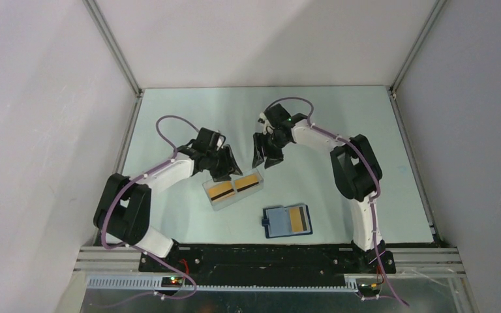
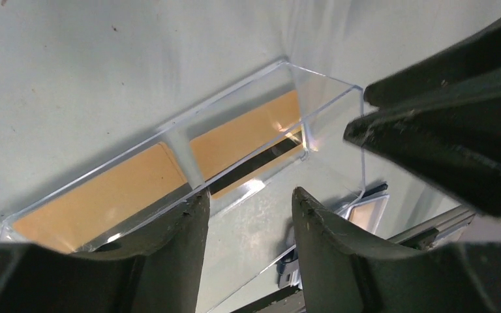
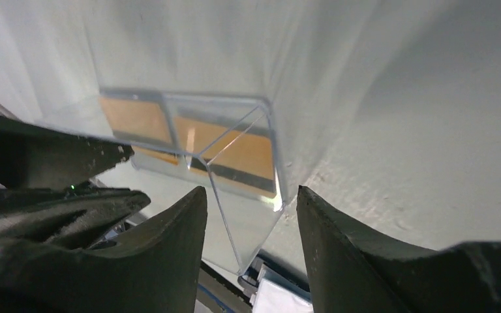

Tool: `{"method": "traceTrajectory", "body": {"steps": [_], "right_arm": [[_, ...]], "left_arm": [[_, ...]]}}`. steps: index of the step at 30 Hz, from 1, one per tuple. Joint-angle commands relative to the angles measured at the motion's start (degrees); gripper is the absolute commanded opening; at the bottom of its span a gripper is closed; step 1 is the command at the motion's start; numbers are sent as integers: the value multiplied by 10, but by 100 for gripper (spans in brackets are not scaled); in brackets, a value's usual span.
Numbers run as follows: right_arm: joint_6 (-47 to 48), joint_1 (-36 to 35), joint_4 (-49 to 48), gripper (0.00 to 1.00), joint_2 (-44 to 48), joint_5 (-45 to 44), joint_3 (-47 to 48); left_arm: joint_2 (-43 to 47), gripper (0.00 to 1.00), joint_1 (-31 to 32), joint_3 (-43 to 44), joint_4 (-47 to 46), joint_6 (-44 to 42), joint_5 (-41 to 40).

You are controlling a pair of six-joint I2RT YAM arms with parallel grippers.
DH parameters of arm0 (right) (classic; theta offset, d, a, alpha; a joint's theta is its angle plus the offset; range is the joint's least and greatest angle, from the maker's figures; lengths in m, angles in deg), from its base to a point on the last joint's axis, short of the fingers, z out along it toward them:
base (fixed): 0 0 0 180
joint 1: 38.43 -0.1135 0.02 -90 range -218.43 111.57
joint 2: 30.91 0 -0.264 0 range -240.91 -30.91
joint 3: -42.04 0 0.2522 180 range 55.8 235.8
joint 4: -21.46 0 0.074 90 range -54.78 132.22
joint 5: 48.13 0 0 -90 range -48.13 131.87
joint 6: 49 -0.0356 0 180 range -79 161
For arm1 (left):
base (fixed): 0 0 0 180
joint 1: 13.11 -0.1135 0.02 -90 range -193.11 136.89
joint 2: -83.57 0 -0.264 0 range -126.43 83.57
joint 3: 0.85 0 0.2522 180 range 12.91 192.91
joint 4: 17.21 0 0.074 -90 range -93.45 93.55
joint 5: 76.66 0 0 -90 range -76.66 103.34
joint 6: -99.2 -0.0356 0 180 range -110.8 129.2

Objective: Put the credit cards into the card holder
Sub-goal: Pick up the credit card from the storage box.

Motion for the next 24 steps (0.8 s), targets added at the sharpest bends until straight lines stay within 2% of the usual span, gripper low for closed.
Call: {"method": "traceTrajectory", "body": {"steps": [1,6,13,22,24], "right_arm": [[-9,-20,-18,55,36,42,-49],[-33,-40,-42,51,75,43,-112],[-51,-65,-47,46,93,43,-131],[-67,-87,-55,26,102,57,-140],[-70,-90,-56,25,103,58,-141]], "left_arm": [[-3,55,-2,-18,-6,-13,-3],[-1,56,4,-47,-6,-13,-17],[-2,56,14,-65,-7,-18,-39],[1,56,19,-58,-8,-18,-43],[13,56,21,-57,-8,-17,-47]]}}
